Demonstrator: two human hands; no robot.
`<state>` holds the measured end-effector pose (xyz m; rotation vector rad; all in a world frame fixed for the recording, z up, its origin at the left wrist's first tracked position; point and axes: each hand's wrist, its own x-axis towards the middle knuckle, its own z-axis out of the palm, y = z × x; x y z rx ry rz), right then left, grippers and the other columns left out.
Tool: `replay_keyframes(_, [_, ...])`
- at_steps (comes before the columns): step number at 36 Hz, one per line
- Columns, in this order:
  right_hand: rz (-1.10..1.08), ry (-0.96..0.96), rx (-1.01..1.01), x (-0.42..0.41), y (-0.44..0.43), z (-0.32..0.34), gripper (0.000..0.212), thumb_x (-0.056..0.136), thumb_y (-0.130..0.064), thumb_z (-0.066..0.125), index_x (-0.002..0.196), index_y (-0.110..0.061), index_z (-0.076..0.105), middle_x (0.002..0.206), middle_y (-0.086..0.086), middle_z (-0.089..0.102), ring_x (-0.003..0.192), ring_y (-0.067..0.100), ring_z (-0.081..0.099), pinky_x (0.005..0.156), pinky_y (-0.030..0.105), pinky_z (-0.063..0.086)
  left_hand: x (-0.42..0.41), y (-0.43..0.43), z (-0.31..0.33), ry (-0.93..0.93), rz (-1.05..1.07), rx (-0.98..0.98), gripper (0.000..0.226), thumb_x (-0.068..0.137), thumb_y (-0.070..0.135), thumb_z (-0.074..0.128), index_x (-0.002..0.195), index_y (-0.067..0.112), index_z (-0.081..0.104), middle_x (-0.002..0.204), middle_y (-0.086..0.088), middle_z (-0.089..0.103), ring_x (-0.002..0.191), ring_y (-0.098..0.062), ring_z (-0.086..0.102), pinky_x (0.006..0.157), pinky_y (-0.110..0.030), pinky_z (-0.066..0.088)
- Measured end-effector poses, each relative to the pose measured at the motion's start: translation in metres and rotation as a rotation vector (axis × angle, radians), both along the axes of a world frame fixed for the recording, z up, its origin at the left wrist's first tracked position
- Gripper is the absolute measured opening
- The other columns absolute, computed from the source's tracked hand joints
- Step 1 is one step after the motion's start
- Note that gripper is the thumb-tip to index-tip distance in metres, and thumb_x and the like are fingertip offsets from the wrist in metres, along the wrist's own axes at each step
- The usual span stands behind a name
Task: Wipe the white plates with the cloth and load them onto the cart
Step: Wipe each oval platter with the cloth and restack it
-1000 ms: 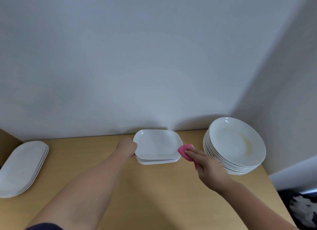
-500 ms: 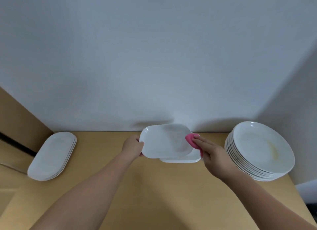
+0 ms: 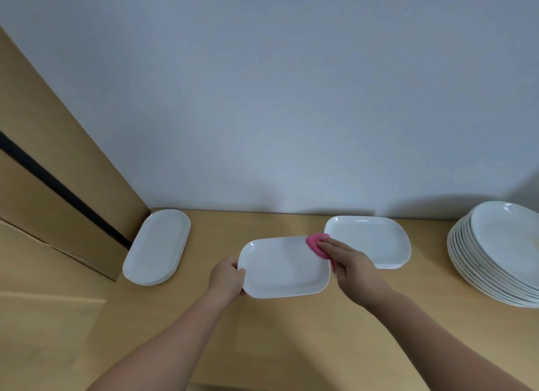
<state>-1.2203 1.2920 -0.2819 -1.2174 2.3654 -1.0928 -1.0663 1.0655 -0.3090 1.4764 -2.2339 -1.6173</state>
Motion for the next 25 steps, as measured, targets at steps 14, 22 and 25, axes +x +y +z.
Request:
replay_keyframes(14, [0.036,0.015,0.102,0.032,-0.017,-0.029,0.053,0.089,0.008,0.046,0.126,-0.027,0.063,0.116,-0.058,0.034,0.115,-0.003,0.048,0.087,-0.005,0.028,0.015,0.009,-0.023,-0.030,-0.009,0.000,0.008,0.089,0.009,0.050,0.089,0.010,0.058,0.088,-0.013,0.066,0.067,-0.027,0.062,0.062,-0.038,0.056])
replay_keyframes(22, [0.020,0.043,0.208,0.027,-0.030,-0.043,0.052,0.089,0.007,0.045,0.128,-0.023,0.062,0.134,-0.016,0.056,0.117,0.015,0.052,0.086,0.017,0.039,0.017,0.013,-0.034,-0.049,0.001,0.042,0.008,0.088,0.010,0.052,0.092,0.008,0.058,0.087,-0.012,0.065,0.077,-0.030,0.070,0.068,-0.049,0.060])
replay_keyframes(25, [0.028,0.036,0.270,0.025,-0.040,-0.050,0.055,0.089,0.006,0.042,0.133,-0.023,0.057,0.140,-0.014,0.051,0.122,0.016,0.051,0.090,0.018,0.038,0.016,0.012,-0.035,-0.062,0.002,0.082,0.007,0.087,0.008,0.051,0.091,0.007,0.057,0.091,-0.013,0.064,0.079,-0.030,0.070,0.062,-0.045,0.061])
